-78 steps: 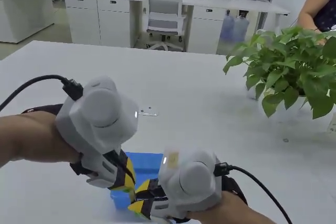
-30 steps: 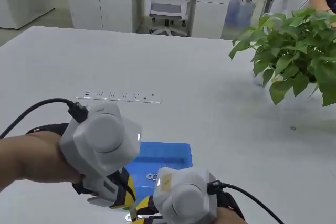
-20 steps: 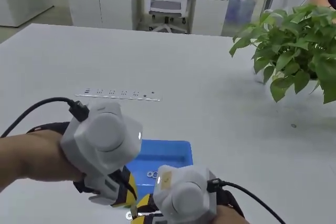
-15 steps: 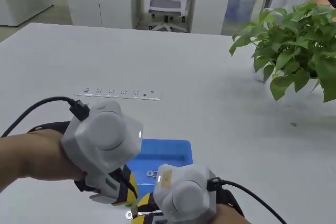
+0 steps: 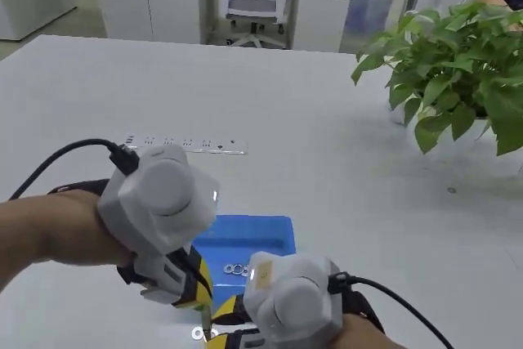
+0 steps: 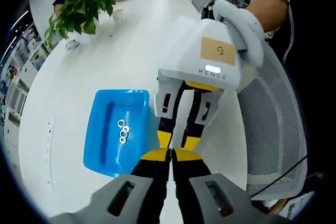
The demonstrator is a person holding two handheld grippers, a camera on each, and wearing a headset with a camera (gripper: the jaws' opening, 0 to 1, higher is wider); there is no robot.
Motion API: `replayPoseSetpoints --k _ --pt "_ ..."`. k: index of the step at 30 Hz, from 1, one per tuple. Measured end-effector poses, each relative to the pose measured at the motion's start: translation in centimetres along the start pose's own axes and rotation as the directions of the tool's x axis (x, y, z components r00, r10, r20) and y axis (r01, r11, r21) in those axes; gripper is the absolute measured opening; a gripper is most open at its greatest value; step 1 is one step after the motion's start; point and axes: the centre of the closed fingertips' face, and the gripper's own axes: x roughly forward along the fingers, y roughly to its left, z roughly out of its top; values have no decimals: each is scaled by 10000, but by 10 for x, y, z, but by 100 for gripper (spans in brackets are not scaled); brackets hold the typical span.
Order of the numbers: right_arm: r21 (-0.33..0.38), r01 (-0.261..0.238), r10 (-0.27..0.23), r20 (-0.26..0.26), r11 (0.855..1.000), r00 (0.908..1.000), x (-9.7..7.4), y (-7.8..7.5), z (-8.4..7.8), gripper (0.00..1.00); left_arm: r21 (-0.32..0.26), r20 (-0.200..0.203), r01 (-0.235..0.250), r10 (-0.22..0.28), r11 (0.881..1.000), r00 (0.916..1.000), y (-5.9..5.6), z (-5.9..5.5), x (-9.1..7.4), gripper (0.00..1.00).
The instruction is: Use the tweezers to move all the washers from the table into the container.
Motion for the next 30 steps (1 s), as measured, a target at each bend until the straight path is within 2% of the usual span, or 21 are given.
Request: replayPoseSetpoints --k 11,18,30 --pt "-126 28 -26 216 9999 9998 1 -5 7 14 34 13 73 -73 10000 10000 -1 0 1 6" --pt "-134 -217 220 212 9997 9995 3 -4 6 12 123 81 140 -141 9998 9999 -1 2 2 6" --pt "-131 -356 358 164 9993 9992 3 -4 5 10 209 163 214 -217 9996 9996 -2 3 3 6"
